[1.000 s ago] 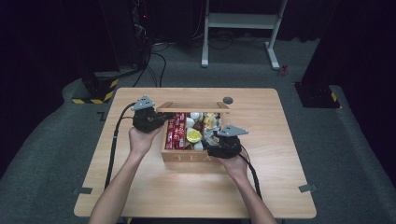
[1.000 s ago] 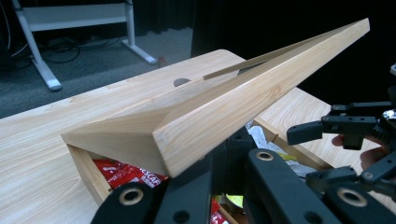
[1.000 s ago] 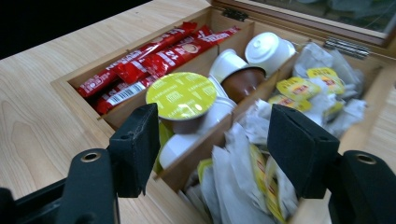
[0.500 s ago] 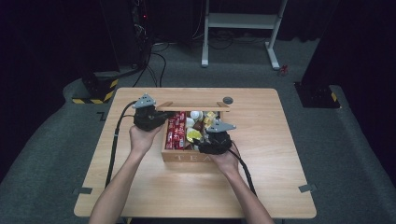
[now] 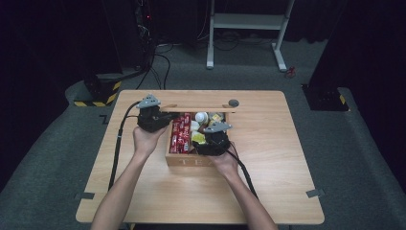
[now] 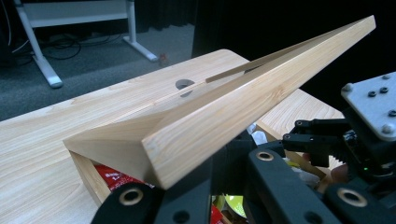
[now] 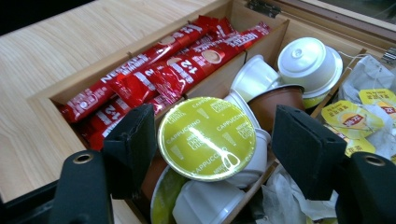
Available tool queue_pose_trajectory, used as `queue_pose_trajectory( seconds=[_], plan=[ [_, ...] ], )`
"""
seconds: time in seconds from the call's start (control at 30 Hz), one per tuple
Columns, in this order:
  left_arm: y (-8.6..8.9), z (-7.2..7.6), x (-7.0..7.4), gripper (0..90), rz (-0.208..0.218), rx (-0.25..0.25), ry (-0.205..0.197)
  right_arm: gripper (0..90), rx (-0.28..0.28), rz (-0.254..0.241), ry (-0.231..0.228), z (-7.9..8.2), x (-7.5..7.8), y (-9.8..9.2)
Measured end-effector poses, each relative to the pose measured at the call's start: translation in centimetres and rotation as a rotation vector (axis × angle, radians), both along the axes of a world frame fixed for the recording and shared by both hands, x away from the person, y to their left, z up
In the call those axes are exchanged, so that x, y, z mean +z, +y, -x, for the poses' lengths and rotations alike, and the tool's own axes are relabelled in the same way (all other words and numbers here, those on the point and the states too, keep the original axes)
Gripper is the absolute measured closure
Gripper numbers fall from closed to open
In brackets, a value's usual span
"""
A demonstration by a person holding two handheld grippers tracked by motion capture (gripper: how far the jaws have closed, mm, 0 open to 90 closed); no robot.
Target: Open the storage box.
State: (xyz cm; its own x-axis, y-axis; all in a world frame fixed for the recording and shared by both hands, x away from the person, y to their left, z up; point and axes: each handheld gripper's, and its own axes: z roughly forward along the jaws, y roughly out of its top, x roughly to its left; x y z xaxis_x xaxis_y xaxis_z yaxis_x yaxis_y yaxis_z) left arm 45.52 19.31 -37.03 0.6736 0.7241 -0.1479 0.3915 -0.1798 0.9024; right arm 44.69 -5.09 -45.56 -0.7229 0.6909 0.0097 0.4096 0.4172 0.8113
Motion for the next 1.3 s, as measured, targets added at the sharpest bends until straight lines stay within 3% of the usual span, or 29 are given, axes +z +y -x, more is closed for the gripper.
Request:
queue_pose_trajectory(
  seconds=[0.2, 0.6, 0.93, 1.3],
  plan=[
    [0.0, 0.0, 0.0, 90.0, 0.0, -0.001, 0.0, 30.9, 0.001, 0.018, -0.002, -0.1, -0.2, 0.3],
    [0.0, -0.1, 0.1, 90.0, -0.001, -0.004, 0.003, 32.6, -0.005, 0.039, 0.054, -0.3, -0.9, 1.1],
    [0.1, -0.1, 0.0, 90.0, 0.0, -0.008, 0.004, 37.7, -0.01, 0.053, 0.039, -0.1, -0.9, 1.1],
    [0.1, -0.1, 0.0, 90.0, 0.003, -0.007, 0.0, 37.8, -0.018, 0.019, 0.021, 0.2, -0.3, 0.7]
  ],
)
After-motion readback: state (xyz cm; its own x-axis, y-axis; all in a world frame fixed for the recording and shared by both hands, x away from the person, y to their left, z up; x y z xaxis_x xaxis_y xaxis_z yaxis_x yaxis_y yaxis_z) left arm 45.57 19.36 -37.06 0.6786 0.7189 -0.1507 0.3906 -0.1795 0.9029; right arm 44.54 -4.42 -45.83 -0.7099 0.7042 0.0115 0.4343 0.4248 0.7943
